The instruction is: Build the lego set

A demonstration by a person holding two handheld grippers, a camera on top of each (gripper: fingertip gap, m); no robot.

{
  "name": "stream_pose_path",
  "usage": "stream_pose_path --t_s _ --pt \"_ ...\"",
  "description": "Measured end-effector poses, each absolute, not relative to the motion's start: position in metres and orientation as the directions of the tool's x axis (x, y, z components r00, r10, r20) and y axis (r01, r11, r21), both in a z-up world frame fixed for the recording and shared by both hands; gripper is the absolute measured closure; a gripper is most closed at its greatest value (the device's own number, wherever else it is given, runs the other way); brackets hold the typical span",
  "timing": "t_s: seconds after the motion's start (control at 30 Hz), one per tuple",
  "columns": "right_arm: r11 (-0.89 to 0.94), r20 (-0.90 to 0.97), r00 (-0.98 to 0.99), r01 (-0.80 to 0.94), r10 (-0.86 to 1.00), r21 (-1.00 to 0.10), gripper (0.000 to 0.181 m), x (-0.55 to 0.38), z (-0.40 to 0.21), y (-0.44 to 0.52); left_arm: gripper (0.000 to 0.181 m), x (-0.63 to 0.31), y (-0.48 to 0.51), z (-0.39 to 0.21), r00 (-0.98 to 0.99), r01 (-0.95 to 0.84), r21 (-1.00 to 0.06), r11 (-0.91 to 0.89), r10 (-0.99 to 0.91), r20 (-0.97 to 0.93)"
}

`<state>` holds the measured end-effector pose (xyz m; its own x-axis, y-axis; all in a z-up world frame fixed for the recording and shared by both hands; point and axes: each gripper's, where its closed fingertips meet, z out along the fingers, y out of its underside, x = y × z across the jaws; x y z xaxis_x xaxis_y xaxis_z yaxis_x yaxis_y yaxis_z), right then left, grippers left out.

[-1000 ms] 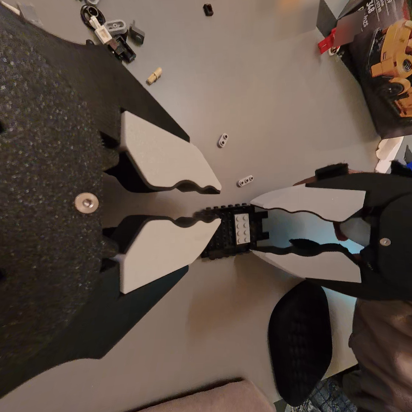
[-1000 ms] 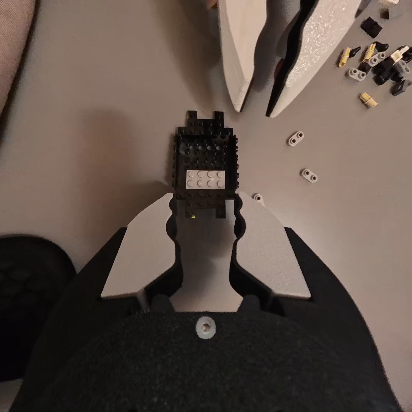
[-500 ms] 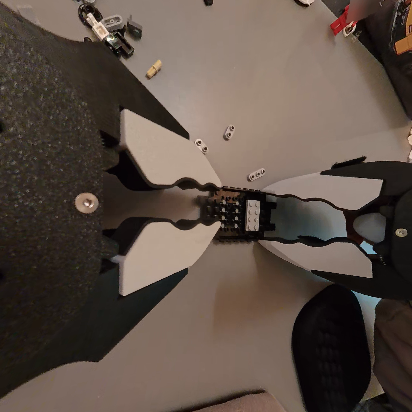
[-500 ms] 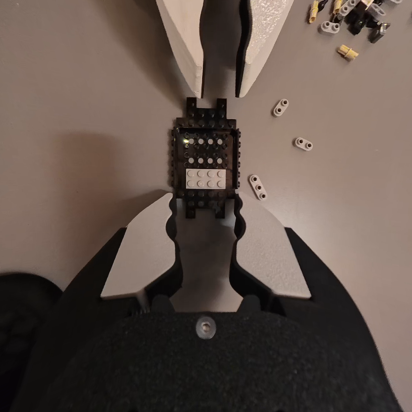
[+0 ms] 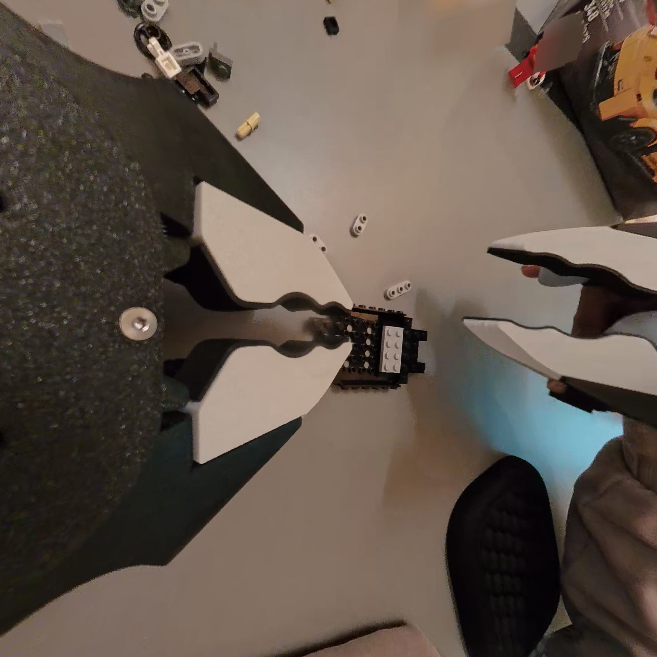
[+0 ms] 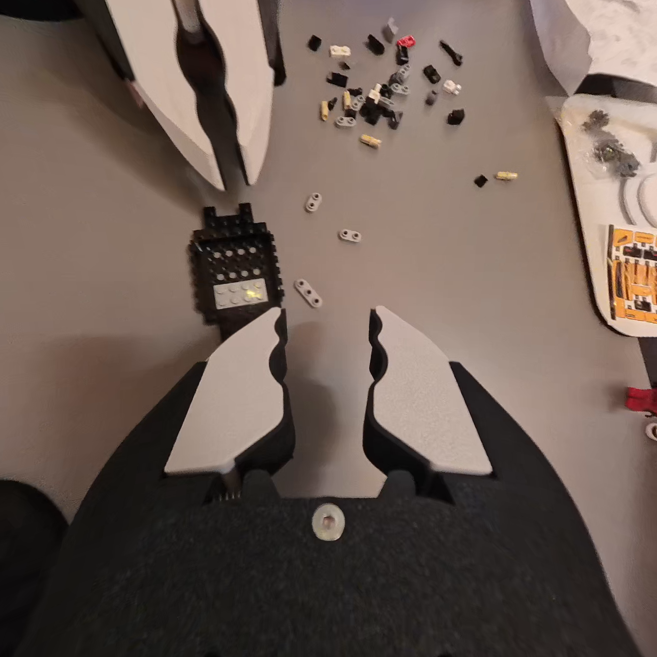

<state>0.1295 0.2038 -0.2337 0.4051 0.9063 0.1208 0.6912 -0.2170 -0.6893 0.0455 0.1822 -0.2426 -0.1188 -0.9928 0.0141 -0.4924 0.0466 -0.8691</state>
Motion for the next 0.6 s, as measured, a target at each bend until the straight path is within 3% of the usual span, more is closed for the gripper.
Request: stream_pose_path --t_s 0.6 --pt "-0.191 0.100 0.338 0.725 0.936 -0.661 0.146 0.118 -0.254 0.224 0.173 0.047 0.186 -0.242 -0.105 -0.488 -0.872 0.049 -0.994 0.003"
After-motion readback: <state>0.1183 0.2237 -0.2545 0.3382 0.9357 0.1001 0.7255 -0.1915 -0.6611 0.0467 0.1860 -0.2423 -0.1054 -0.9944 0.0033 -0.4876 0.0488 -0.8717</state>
